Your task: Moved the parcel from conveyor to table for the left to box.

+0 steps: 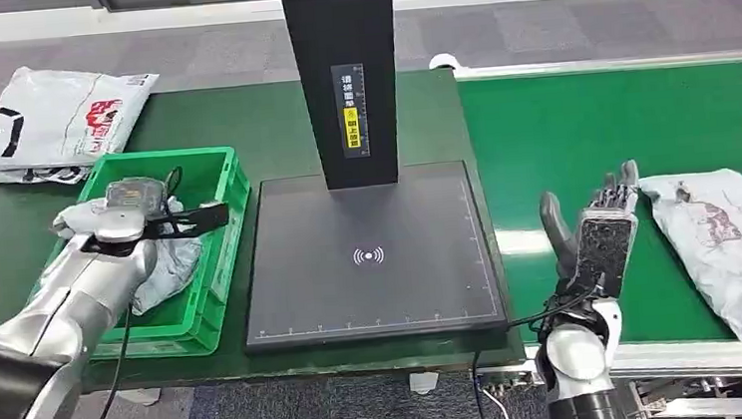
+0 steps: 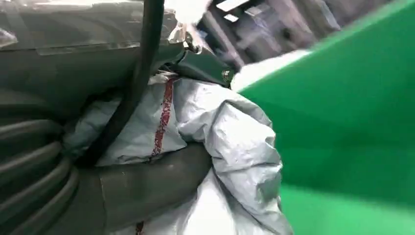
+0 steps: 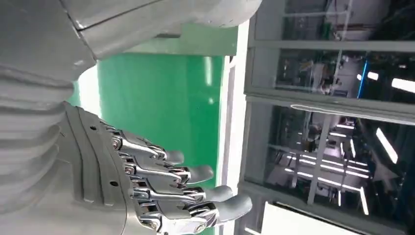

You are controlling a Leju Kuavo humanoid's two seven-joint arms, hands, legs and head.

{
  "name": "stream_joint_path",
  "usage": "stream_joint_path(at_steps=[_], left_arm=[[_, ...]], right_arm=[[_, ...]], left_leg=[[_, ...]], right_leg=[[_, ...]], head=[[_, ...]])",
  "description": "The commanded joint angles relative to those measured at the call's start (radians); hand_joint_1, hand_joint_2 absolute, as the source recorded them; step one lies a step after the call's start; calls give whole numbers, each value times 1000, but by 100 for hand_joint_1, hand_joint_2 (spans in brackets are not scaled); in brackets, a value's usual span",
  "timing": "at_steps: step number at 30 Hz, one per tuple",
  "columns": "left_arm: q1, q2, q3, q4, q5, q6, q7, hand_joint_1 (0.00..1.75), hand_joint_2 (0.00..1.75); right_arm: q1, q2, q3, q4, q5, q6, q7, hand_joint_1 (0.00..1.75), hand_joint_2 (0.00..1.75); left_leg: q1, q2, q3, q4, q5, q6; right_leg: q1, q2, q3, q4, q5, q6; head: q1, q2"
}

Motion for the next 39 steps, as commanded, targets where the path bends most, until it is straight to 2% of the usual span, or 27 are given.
stream_joint_path(at_steps=[1, 6, 7, 10, 11, 12, 13, 17, 21, 22, 24, 25, 31, 34, 35, 36, 37, 38, 39], left_arm=[[-8, -76, 201, 52, 69, 11, -83, 159, 175], [-9, -73, 202, 52, 69, 11, -83, 159, 175], [-6, -82, 249, 45, 111, 31, -105, 0, 175], [-22, -94, 315, 29, 163, 194, -94, 0, 175], [-28, -99, 378, 9, 221, 326, -124, 0, 175], [-35, -102, 419, -2, 260, 398, -154, 0, 175], [-41, -101, 453, -10, 290, 479, -188, 0, 0], [-58, -112, 614, -51, 487, 676, -415, 0, 0], [-73, -131, 633, -99, 507, 779, -495, 0, 0], [-66, -146, 653, -141, 458, 779, -483, 0, 0], [-51, -163, 662, -212, 318, 779, -436, 0, 0], [-51, -166, 668, -214, 311, 779, -435, 0, 0], [-31, -171, 730, -210, 178, 779, -419, 0, 0], [19, -196, 722, -332, 47, 779, -436, 0, 0], [16, -214, 737, -314, 86, 779, -497, 0, 0], [-2, -242, 742, -244, 158, 779, -612, 0, 0], [-21, -301, 759, -160, 333, 705, -798, 0, 0], [-22, -305, 748, -140, 349, 718, -807, 0, 0], [-22, -305, 748, -140, 349, 718, -807, 0, 0]], right_arm=[[-9, -18, -72, 9, -5, 6, 1, 0, 175], [-10, -17, -72, 9, -5, 6, 1, 0, 175], [-7, -15, -74, 3, -4, 4, 1, 0, 175], [-5, -17, -74, -6, 10, 9, 17, 0, 175], [-8, -17, -70, -4, 25, 15, 32, 0, 175], [-11, -18, -68, 2, 28, 23, 43, 0, 175], [-19, -19, -63, 15, 35, 22, 46, 0, 175], [-53, -41, -23, 102, 41, 8, 48, 0, 175], [-89, -35, -15, 147, 68, -18, 73, 0, 175], [-91, -36, -14, 150, 70, -21, 78, 0, 0], [-89, -42, -12, 167, 67, -25, 81, 0, 0], [-88, -42, -11, 170, 66, -27, 79, 0, 175], [-91, -40, -7, 191, 52, -40, 65, 0, 175], [-91, -36, -16, 185, 73, -50, 83, 0, 175], [-90, -36, -24, 185, 83, -55, 90, 0, 175], [-89, -43, -39, 191, 115, -78, 104, 0, 175], [-97, -56, -69, 211, 183, -113, 138, 0, 175], [-100, -57, -78, 216, 182, -109, 137, 0, 175], [-100, -57, -78, 216, 182, -109, 137, 0, 175]], left_leg=[[0, -5, 2, -1, 0, 2], [1, -2, 2, -1, -1, 2], [0, -2, 2, -1, 0, 1], [1, -3, 0, 0, 0, 1], [0, -4, 1, 0, 0, 1], [1, -3, 2, -1, 0, 2], [1, -4, -1, 0, 0, 2], [2, -1, -1, 1, -1, 2], [2, 0, 1, 0, 0, 1], [2, 0, -1, 1, 0, 1], [2, -2, 0, 0, 0, 2], [2, -2, -1, 1, 0, 1], [1, -1, 1, -1, 0, 1], [1, 0, 1, -1, 0, 1], [1, 0, 2, -2, -1, 1], [1, 0, 1, -1, 0, 1], [1, -3, 1, -1, 0, 1], [1, -3, 0, -1, 0, 1], [1, -10, 1, -2, 1, 2]], right_leg=[[0, -3, 4, -2, -1, 1], [0, -1, 4, -2, -1, 1], [0, -1, 3, -2, -1, 1], [0, -2, 2, -1, -1, 1], [0, -2, 2, -1, -1, 1], [0, -2, 3, -2, -1, 1], [1, -3, 2, -1, -1, 1], [2, 0, 1, -1, 0, 1], [1, 1, 2, -2, 0, 1], [1, 0, 0, -1, 1, 0], [2, -1, 2, -2, 0, 1], [2, -2, 0, -1, 0, 1], [1, 0, 2, -2, 0, 1], [0, 1, 2, -2, 0, 1], [1, 2, 3, -3, 0, 1], [0, 0, 1, -1, 0, 0], [1, -3, 3, -2, 0, 1], [0, -3, 1, -1, 0, 0], [1, -8, 5, -3, -1, 1]], head=[[0, 0], [0, 0], [0, 0], [0, 0], [0, 0], [0, 0], [0, 0], [0, 0], [0, 0], [0, 0], [0, 0], [0, 0], [0, 0], [0, 0], [0, 0], [0, 0], [0, 0], [0, 0], [0, 0]])
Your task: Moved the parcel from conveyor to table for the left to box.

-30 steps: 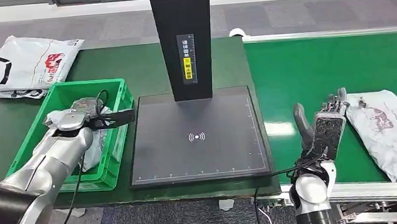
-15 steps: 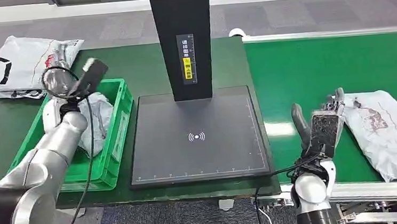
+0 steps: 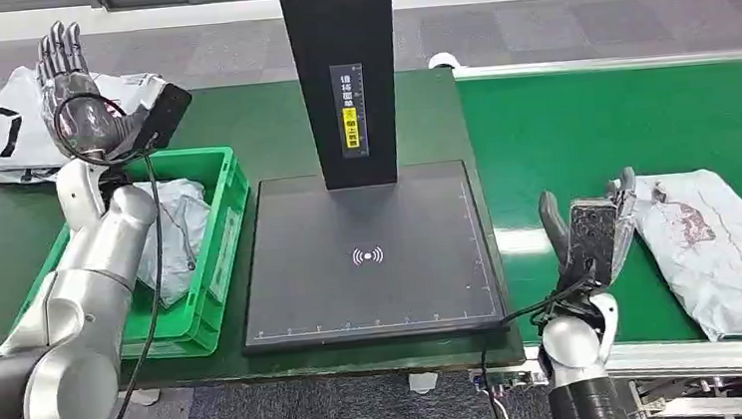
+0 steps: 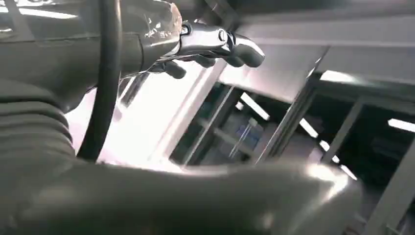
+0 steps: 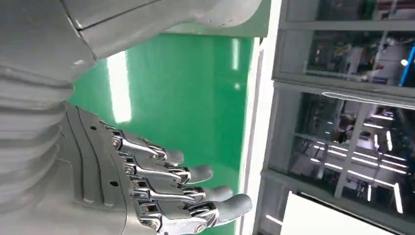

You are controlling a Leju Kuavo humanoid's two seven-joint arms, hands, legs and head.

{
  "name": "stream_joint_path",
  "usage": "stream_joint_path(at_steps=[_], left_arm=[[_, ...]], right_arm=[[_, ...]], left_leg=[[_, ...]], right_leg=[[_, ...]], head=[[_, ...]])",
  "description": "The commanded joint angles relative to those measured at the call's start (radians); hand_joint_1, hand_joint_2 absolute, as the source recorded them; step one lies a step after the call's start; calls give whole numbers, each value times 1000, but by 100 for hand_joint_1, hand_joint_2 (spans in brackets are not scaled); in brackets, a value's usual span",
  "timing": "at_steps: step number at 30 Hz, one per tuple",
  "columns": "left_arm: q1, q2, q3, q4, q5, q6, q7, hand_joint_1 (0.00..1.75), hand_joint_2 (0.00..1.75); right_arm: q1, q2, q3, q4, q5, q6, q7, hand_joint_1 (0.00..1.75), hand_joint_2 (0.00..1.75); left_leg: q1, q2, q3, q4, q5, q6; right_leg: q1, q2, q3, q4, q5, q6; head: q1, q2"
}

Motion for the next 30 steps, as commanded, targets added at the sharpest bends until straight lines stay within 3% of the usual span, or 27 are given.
stream_joint_path(at_steps=[1, 4, 5, 6, 7, 11, 15, 16, 17, 21, 25, 28, 30], left_arm=[[-30, -150, 128, 122, 256, -61, -363, 0, 0], [-30, -150, 128, 122, 256, -61, -363, 0, 0], [-25, -193, 123, 139, 360, -178, -445, 0, 175], [-7, -220, 105, 127, 440, -275, -480, 0, 175], [16, -262, 78, 134, 554, -498, -509, 0, 175], [101, -348, -125, 172, 737, -721, -501, 0, 175], [162, -348, -427, 193, 956, -673, -470, 0, 175], [176, -348, -488, 193, 1041, -694, -454, 0, 175], [184, -348, -542, 195, 1068, -676, -439, 0, 175], [187, -348, -716, 214, 1207, -652, -375, 0, 175], [168, -338, -722, 256, 1237, -664, -365, 0, 175], [165, -323, -711, 254, 1243, -676, -364, 0, 175], [164, -319, -711, 254, 1243, -678, -364, 0, 175]], right_arm=[[-55, -48, -56, 111, 112, -63, 63, 0, 175], [-55, -48, -56, 111, 112, -63, 63, 0, 175], [-66, -62, -85, 137, 156, -80, 77, 0, 175], [-77, -68, -109, 159, 192, -87, 87, 0, 175], [-93, -88, -145, 208, 252, -114, 108, 0, 175], [-124, -141, -257, 369, 432, -149, 122, 0, 175], [-166, -141, -448, 485, 730, -149, 220, 0, 175], [-169, -151, -471, 505, 827, -149, 299, 0, 175], [-175, -159, -489, 542, 851, -149, 335, 0, 175], [-199, -244, -466, 755, 940, -149, 537, 0, 175], [-252, -326, -408, 975, 940, -88, 664, 0, 175], [-262, -339, -373, 1005, 940, 23, 750, 0, 175], [-261, -339, -372, 1004, 940, 23, 751, 0, 175]], left_leg=[[0, -9, 2, -1, 1, 2], [0, -8, 2, -1, 0, 3], [0, -6, 0, 0, 0, 2], [0, -6, 1, -1, 0, 2], [0, -7, 1, -1, 0, 3], [-3, -9, 2, -2, 0, 3], [-3, -16, 4, -2, 0, 6], [-4, -16, 5, -3, 0, 7], [-5, -11, 1, 0, -2, 6], [-6, -11, 2, 0, -3, 8], [-6, -10, 2, 1, -4, 9], [-6, -5, 3, 0, -5, 9], [-7, -4, 0, 2, -5, 9]], right_leg=[[0, -8, 5, -2, -1, 1], [0, -7, 5, -3, -1, 2], [0, -6, 4, -2, 0, 2], [0, -5, 4, -2, 0, 2], [0, -6, 6, -3, -1, 2], [-3, -10, 6, -4, 0, 3], [-4, -14, 11, -6, -1, 5], [-4, -14, 12, -7, -2, 6], [-4, -10, 6, -3, -1, 5], [-5, -11, 8, -4, -2, 6], [-6, -9, 7, -3, -2, 7], [-6, -4, 7, -4, -2, 7], [-6, -5, 4, -2, -2, 7]], head=[[0, 0], [0, 0], [0, 0], [0, 0], [0, 0], [0, 0], [0, 0], [0, 0], [0, 0], [0, 0], [0, 0], [0, 0], [0, 0]])
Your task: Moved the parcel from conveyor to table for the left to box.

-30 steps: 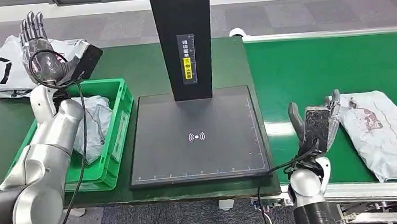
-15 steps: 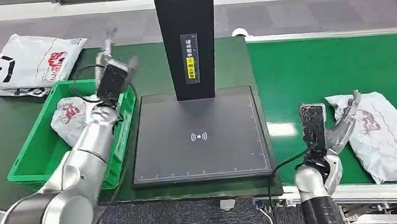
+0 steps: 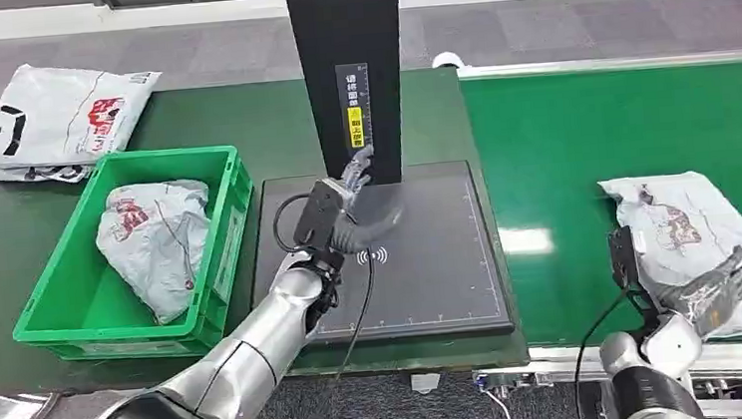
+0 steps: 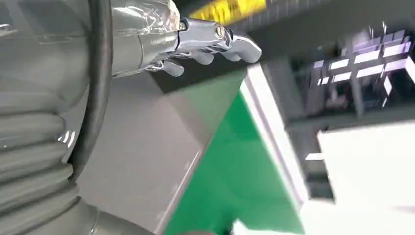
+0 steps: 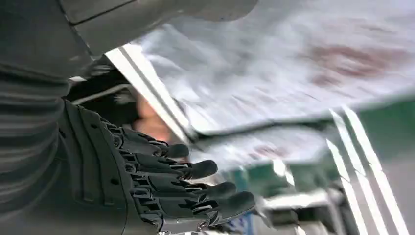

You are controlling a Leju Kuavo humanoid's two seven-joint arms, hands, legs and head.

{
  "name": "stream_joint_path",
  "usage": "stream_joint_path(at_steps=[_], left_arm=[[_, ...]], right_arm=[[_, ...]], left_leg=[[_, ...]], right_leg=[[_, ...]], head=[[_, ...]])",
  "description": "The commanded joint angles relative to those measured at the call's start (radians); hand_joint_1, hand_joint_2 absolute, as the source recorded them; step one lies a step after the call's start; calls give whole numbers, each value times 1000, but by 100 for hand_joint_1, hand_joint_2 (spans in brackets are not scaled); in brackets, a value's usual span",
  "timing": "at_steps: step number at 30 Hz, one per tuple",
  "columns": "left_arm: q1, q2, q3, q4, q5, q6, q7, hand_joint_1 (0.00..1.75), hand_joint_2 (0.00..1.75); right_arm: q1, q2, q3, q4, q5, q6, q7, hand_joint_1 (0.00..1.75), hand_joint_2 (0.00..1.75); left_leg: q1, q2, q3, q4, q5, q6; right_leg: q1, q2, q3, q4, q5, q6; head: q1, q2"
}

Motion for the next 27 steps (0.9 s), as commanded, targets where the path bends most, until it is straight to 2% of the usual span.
stream_joint_path(at_steps=[1, 9, 12, 14, 16, 17, 18, 27], left_arm=[[-33, 45, -153, 100, 15, -18, 10, 0, 175], [-19, 78, -130, 81, 16, -14, 18, 0, 175], [-18, 82, -127, 80, 16, -16, 19, 0, 175], [-18, 82, -127, 80, 16, -16, 19, 0, 175], [-17, 82, -120, 80, 15, -21, 24, 0, 175], [-17, 82, -113, 82, 16, -25, 28, 0, 175], [-17, 82, -102, 82, 17, -28, 30, 0, 175], [-5, 112, -50, 72, 28, -47, 42, 0, 175]], right_arm=[[-100, -106, 0, 349, 3, 136, 120, 0, 175], [-110, -100, 46, 353, 3, 273, 212, 0, 175], [-120, -97, 44, 353, 3, 295, 219, 0, 175], [-120, -97, 44, 353, 3, 295, 219, 0, 175], [-130, -92, 25, 364, -8, 349, 228, 0, 175], [-130, -90, 13, 357, -9, 352, 222, 79, 175], [-130, -88, -1, 354, -3, 346, 215, 175, 175], [-152, -64, 0, 306, 2, 259, 145, 175, 175]], left_leg=[[0, 2, 5, -1, -1, 0], [0, 2, 3, -1, -1, 0], [0, 5, 5, -1, -2, 1], [0, 4, 4, -1, -1, 0], [0, 3, 4, -1, 0, 1], [1, 3, 5, -2, -1, 1], [0, 4, 4, -2, 0, 1], [0, 5, 3, -1, 0, 4]], right_leg=[[0, 4, 4, -2, 0, 0], [0, 3, 2, -1, 0, 0], [1, 7, 3, -2, 0, 0], [1, 5, 2, -1, 0, 0], [2, 5, 3, -1, 0, 1], [3, 6, 4, -3, 1, 1], [2, 6, 3, -2, 1, 1], [0, 6, 3, -1, 2, 3]], head=[[0, 0], [0, 0], [0, 0], [0, 0], [0, 0], [0, 0], [0, 0], [0, 0]])
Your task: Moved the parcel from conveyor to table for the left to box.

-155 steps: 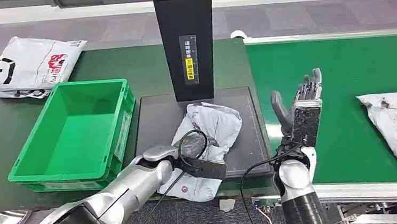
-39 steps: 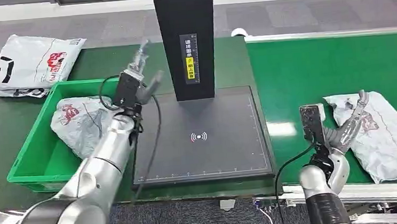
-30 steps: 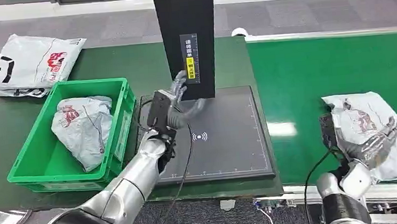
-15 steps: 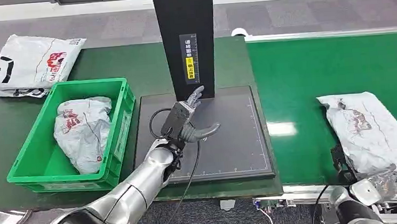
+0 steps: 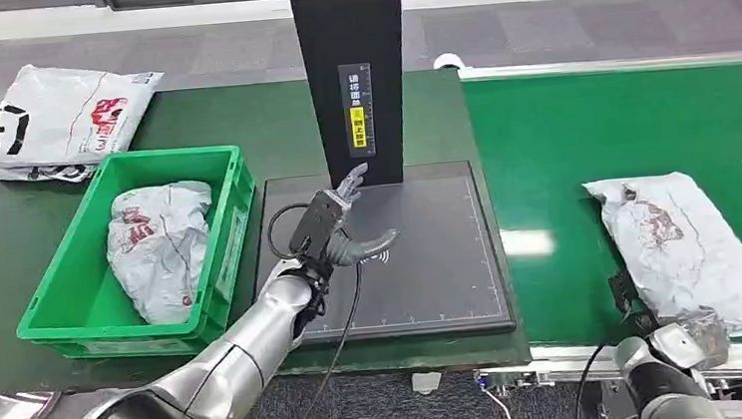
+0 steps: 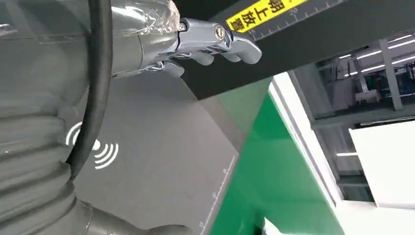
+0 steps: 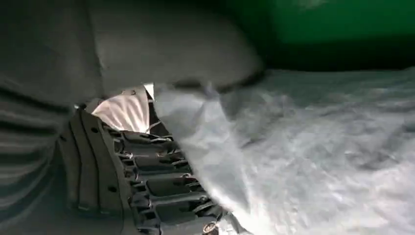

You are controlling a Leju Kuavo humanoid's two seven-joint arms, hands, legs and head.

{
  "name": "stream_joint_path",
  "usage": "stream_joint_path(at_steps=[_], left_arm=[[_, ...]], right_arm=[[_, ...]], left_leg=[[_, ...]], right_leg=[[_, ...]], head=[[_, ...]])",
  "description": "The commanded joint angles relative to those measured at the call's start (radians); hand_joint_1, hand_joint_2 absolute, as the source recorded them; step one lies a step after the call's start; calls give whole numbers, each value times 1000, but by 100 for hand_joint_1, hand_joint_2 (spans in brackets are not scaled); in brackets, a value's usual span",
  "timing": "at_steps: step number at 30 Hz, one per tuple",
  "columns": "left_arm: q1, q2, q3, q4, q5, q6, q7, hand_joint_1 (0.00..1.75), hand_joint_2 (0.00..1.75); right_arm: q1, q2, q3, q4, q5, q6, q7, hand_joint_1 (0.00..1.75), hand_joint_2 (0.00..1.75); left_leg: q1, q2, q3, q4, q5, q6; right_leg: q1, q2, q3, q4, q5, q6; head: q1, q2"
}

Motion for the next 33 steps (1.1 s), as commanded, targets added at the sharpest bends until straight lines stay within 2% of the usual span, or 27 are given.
stream_joint_path(at_steps=[1, 3, 10, 12, 14, 15, 16, 17, 18, 19, 21, 22, 23, 25, 26, 30, 32, 33], left_arm=[[-5, 59, 14, 31, 13, -15, 9, 0, 175], [-1, 58, 28, 24, 12, -12, 3, 0, 175], [-2, 56, 33, 22, 9, -12, 2, 0, 175], [-6, 66, 53, 18, 6, 12, -7, 0, 175], [-11, 91, 73, 10, 6, 42, -13, 0, 175], [-11, 102, 88, 2, -6, 112, -7, 0, 175], [-12, 113, 97, -4, -17, 155, 3, 0, 175], [-14, 123, 106, -13, -31, 194, 7, 0, 175], [-14, 132, 123, -22, -43, 213, 10, 0, 175], [-15, 141, 144, -31, -58, 275, 11, 0, 175], [-15, 152, 170, -45, -67, 306, 12, 0, 175], [-14, 157, 185, -54, -78, 309, 15, 0, 175], [-15, 158, 193, -56, -94, 323, 19, 0, 175], [-11, 167, 203, -59, -103, 349, 13, 0, 175], [-8, 170, 204, -60, -105, 349, 8, 0, 175], [-4, 172, 206, -60, -110, 346, -3, 0, 175], [-4, 175, 202, -60, -120, 345, -8, 0, 175], [-2, 177, 206, -63, -120, 346, -9, 0, 175]], right_arm=[[-63, 29, -13, 6, -2, -77, -66, 175, 175], [-72, 46, -33, -25, -5, -111, -104, 175, 175], [-72, 50, -39, -34, -2, -113, -113, 175, 175], [-78, 76, -41, -86, -30, -232, -280, 175, 175], [-85, 117, -23, -151, -102, -287, -416, 175, 175], [-73, 151, 11, -223, -178, -321, -521, 175, 175], [-59, 194, 42, -305, -284, -324, -623, 175, 175], [-32, 233, 98, -401, -383, -289, -680, 175, 175], [8, 260, 190, -500, -487, -238, -682, 175, 175], [50, 290, 293, -598, -638, -166, -764, 175, 175], [97, 325, 445, -695, -672, -176, -774, 175, 175], [120, 335, 553, -737, -665, -200, -718, 175, 175], [125, 328, 641, -755, -683, -217, -691, 175, 175], [135, 336, 772, -757, -700, -182, -697, 175, 175], [141, 331, 814, -760, -705, -194, -677, 175, 175], [145, 303, 866, -768, -755, -187, -675, 175, 175], [156, 303, 858, -785, -959, -39, -729, 175, 175], [156, 294, 875, -768, -942, -45, -722, 175, 175]], left_leg=[[1, 6, 5, -2, -2, 0], [0, 6, 4, -1, -2, 0], [1, 5, 6, -3, -2, 0], [0, 3, 4, -2, -1, 0], [1, 5, 4, -1, -2, 0], [0, 4, 4, -1, -2, 0], [0, 7, 1, 0, -1, 0], [0, 8, 2, 0, -2, 0], [0, 9, 0, 0, -1, 0], [0, 10, 0, 0, -2, -1], [1, 10, 1, -1, -1, -2], [1, 9, 0, 0, -1, -2], [2, 11, 2, 0, -2, -2], [2, 12, 2, -1, 0, -4], [2, 10, 1, -1, 0, -5], [4, 7, 2, -4, 1, -6], [4, 4, 2, -3, 1, -6], [3, 4, 1, -3, 1, -6]], right_leg=[[1, 8, 3, -2, 1, 0], [0, 8, 1, -1, 0, 0], [1, 9, 4, -4, 1, 0], [1, 7, 3, -2, 0, 0], [1, 9, 1, -2, 1, 0], [1, 8, 2, -2, 1, 0], [0, 10, -1, 0, 1, 0], [0, 11, -1, 0, 1, 0], [1, 11, -3, 0, 1, -1], [1, 12, -3, 1, 2, -1], [1, 12, -3, 1, 1, -2], [3, 11, -3, 1, 1, -1], [3, 13, -2, 1, 1, -2], [3, 15, -4, 1, 0, -2], [3, 12, -5, 2, 0, -3], [4, 10, -3, 0, -2, -4], [4, 7, -2, 1, -3, -4], [6, 6, -3, 1, -3, -5]], head=[[0, 0], [0, 0], [0, 0], [0, 0], [0, 0], [0, 0], [0, 0], [0, 0], [0, 0], [0, 0], [0, 0], [0, 0], [0, 0], [0, 0], [0, 0], [0, 0], [0, 0], [0, 0]])
